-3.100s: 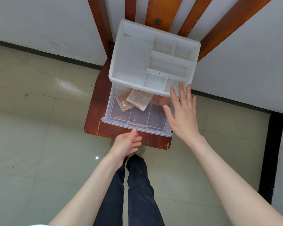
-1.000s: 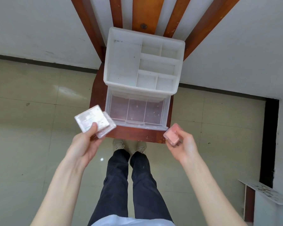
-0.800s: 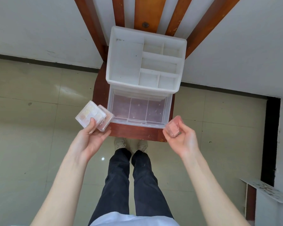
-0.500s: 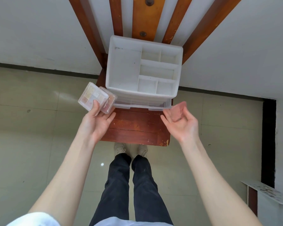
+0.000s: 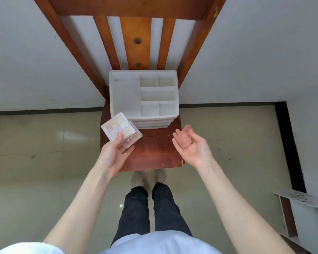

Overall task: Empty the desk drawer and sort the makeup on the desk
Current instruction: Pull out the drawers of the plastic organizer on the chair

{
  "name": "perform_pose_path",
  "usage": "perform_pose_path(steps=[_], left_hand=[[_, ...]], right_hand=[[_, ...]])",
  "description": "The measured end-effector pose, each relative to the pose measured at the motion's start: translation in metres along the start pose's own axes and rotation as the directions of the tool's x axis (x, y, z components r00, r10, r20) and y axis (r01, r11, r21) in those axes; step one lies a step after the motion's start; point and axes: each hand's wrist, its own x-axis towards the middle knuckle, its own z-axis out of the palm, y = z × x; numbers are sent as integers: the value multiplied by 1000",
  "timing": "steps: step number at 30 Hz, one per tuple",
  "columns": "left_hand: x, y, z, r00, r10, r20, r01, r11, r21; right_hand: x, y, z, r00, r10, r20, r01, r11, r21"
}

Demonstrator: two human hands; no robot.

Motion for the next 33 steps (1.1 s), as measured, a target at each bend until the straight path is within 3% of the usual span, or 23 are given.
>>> perform_pose_path(steps=[3,5,11,15,22,27,33], left_hand=[[-31,3,16,998,5,62,-20,968,249],[-49,8,31,993,4,115,-48,923,381],[-96,4,91,942,-141,305,-84,781,619],[-131,-31,150,881,-247,405,-158,653,741],[-222,-153,233,675,-494,548,-377,407,832],[-297,-269,244,595,-626,505,-411,303,860],[-409,-416,243,406,-801,439,-512,199,836]], right_hand=[[-43,-11,-13,997,-61,-49,53,986,-156],[-72,-20,-27,988,-133,-73,120,980,-161],[-163,-17,-90,918,-377,-122,385,922,46],[-214,5,-150,852,-413,-322,500,824,268],[-305,43,-274,726,-425,-541,674,598,434],[-372,77,-378,604,-433,-670,792,421,442],[-458,143,-499,446,-389,-806,894,246,376]])
